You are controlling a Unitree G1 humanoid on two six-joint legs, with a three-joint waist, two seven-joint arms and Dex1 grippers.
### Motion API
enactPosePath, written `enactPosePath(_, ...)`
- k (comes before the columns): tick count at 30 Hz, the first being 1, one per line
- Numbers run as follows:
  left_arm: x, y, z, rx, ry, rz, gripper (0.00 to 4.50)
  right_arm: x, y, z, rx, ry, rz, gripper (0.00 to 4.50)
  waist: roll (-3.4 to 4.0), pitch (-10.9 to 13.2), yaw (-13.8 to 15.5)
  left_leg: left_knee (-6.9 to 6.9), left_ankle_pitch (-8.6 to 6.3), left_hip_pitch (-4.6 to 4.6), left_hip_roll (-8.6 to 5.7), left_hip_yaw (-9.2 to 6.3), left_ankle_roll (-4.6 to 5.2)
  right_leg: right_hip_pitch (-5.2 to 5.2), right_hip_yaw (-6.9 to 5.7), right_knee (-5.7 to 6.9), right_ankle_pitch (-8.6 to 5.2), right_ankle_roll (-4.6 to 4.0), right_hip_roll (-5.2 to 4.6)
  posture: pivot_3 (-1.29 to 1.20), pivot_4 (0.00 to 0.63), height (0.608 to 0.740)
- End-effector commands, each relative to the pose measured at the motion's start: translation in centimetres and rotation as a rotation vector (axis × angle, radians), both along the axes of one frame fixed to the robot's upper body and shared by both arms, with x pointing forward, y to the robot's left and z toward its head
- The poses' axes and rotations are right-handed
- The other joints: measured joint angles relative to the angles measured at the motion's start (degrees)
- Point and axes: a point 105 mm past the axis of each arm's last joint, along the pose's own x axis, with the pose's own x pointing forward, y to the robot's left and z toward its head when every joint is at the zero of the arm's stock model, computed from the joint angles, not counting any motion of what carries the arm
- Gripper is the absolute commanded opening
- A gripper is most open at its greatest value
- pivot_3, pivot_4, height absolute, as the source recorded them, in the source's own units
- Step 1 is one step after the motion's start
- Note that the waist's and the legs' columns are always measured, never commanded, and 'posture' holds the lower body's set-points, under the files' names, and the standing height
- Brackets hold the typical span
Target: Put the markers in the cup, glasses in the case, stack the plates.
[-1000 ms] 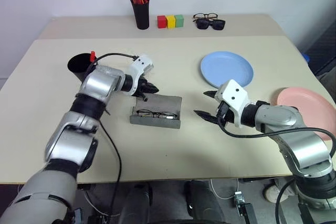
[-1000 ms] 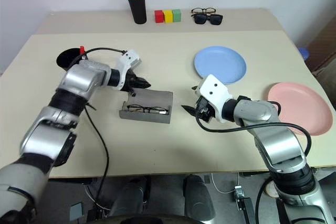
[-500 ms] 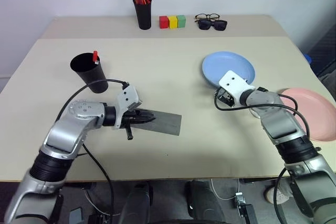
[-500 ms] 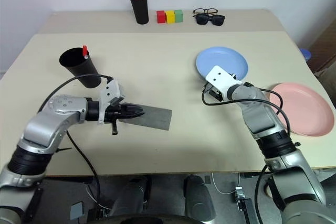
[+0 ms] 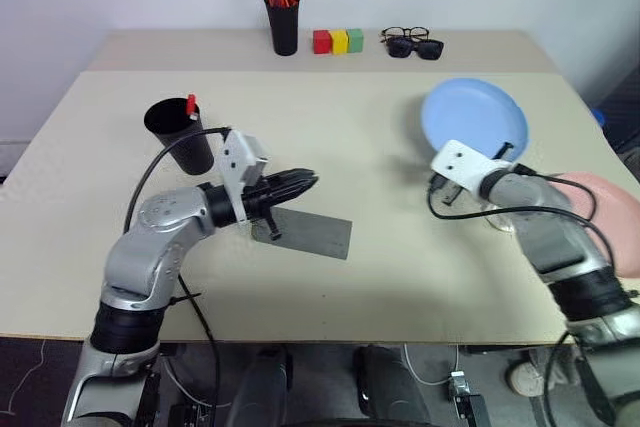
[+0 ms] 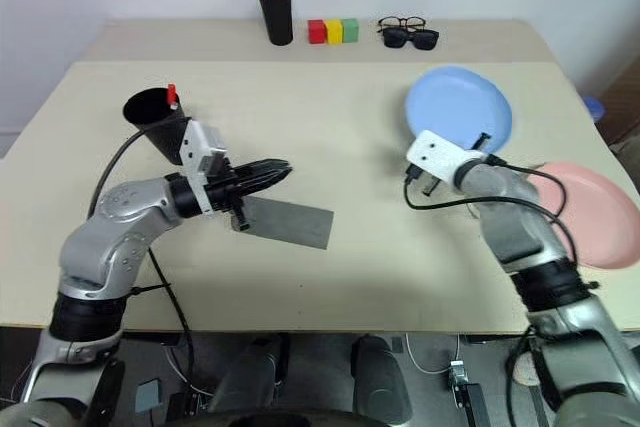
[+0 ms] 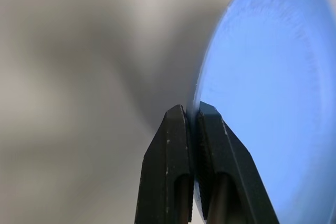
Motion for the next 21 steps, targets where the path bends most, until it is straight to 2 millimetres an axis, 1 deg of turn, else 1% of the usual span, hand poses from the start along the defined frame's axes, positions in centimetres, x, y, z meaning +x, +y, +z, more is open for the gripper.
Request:
enactPosePath(1, -0.9, -2.8, 0.1, 0.006, -0.018, -0.174, 0.38, -3.6, -2.0, 3.7, -0.003, -0.036, -0.056, 0.08, 0.01, 0.0, 0.0, 0.00, -0.01, 0.01, 0.00, -0.01, 0.01, 0.03, -0.02, -0.01, 0.00, 0.00, 0.01, 0.00, 0.150, 0.740)
enactPosePath(4, -0.5, -4.1, -0.1, 0.031, -0.035, -0.232, 0.38, -6.1, -3.7, 3.8, -0.013, 0.015, -0.125, 0.08, 0.03, 0.0, -0.3, 0.02, -0.01, 0.05, 0.01, 0.00, 0.03, 0.07, -0.02, 0.00, -0.01, 0.00, 0.02, 0.00, 0.150, 0.740)
enactPosePath(6, 0.1, -4.9, -0.2, 0.045, -0.046, -0.268, 0.38, -8.0, -5.0, 3.4, -0.011, 0.058, -0.185, 0.08, 0.08, -0.1, -0.5, 0.01, -0.02, 0.12, 0.05, 0.03, 0.03, 0.10, 0.00, 0.01, -0.01, 0.00, 0.05, 0.00, 0.150, 0.740)
enactPosePath(7, 0.3, -5.3, -0.1, 0.041, -0.054, -0.291, 0.38, -8.7, -5.5, 2.9, -0.002, 0.082, -0.212, 0.35, 0.12, -0.1, -0.5, 0.00, -0.02, 0.13, 0.05, 0.03, 0.03, 0.10, 0.00, 0.02, -0.01, -0.01, 0.05, 0.00, 0.150, 0.740)
enactPosePath(8, 0.4, -5.8, 0.1, 0.030, -0.058, -0.315, 0.38, -9.1, -5.7, 2.5, -0.006, 0.091, -0.219, 0.72, 0.12, -0.1, -0.5, 0.01, -0.02, 0.15, 0.06, 0.02, 0.03, 0.12, 0.00, 0.02, -0.01, -0.01, 0.06, 0.00, 0.150, 0.740)
enactPosePath(9, 0.3, -6.1, 0.3, 0.020, -0.066, -0.335, 0.38, -9.3, -5.4, 2.1, 0.019, 0.099, -0.214, 1.00, 0.12, -0.1, -0.5, 0.02, -0.02, 0.15, 0.06, 0.02, 0.03, 0.12, 0.00, 0.01, -0.01, -0.01, 0.07, 0.00, 0.150, 0.740)
enactPosePath(10, 0.3, -6.3, 0.4, 0.014, -0.073, -0.346, 0.38, -9.3, -4.9, 1.8, 0.041, 0.102, -0.194, 1.44, 0.12, -0.1, -0.7, 0.03, -0.02, 0.16, 0.06, 0.04, 0.03, 0.15, 0.00, 0.00, -0.01, -0.01, 0.06, 0.00, 0.150, 0.740)
enactPosePath(11, 0.2, -6.4, 0.4, 0.013, -0.076, -0.352, 0.38, -9.3, -4.2, 1.5, 0.049, 0.105, -0.167, 2.01, 0.12, -0.1, -0.8, 0.04, -0.02, 0.16, 0.06, 0.06, 0.04, 0.16, 0.01, -0.02, -0.01, -0.01, 0.04, 0.00, 0.150, 0.740)
enactPosePath(12, 0.2, -6.4, 0.3, 0.016, -0.077, -0.354, 0.38, -9.4, -3.6, 1.2, 0.055, 0.115, -0.139, 2.47, 0.13, -0.1, -0.7, 0.04, -0.02, 0.17, 0.06, 0.06, 0.04, 0.16, 0.02, -0.02, -0.01, -0.01, 0.05, 0.00, 0.150, 0.740)
enactPosePath(13, 0.2, -6.3, 0.1, 0.022, -0.075, -0.350, 0.38, -9.6, -2.7, 0.4, 0.065, 0.142, -0.095, 2.95, 0.13, -0.1, -0.6, 0.03, -0.02, 0.18, 0.07, 0.04, 0.04, 0.17, 0.01, 0.00, -0.01, -0.01, 0.06, 0.00, 0.150, 0.740)
enactPosePath(14, 0.2, -6.2, -0.1, 0.025, -0.074, -0.343, 0.38, -9.7, -1.9, -0.3, 0.082, 0.162, -0.064, 2.95, 0.13, -0.1, -0.6, 0.01, -0.02, 0.18, 0.07, 0.00, 0.04, 0.17, 0.00, 0.01, -0.02, -0.01, 0.07, 0.00, 0.150, 0.740)
enactPosePath(16, 0.0, -6.0, -0.3, 0.025, -0.069, -0.330, 0.38, -9.5, -1.3, -1.3, 0.079, 0.176, -0.046, 2.95, 0.14, -0.1, -0.6, 0.02, -0.02, 0.17, 0.07, -0.01, 0.04, 0.19, -0.01, -0.01, -0.02, -0.01, 0.07, 0.00, 0.150, 0.740)
enactPosePath(21, -0.5, -5.2, -0.9, 0.032, -0.051, -0.296, 0.38, -7.9, -3.2, -3.3, -0.015, 0.172, -0.123, 2.95, 0.12, -0.1, -0.3, 0.04, -0.02, 0.17, 0.06, 0.00, 0.04, 0.23, -0.01, -0.04, -0.02, 0.00, 0.04, 0.00, 0.150, 0.740)
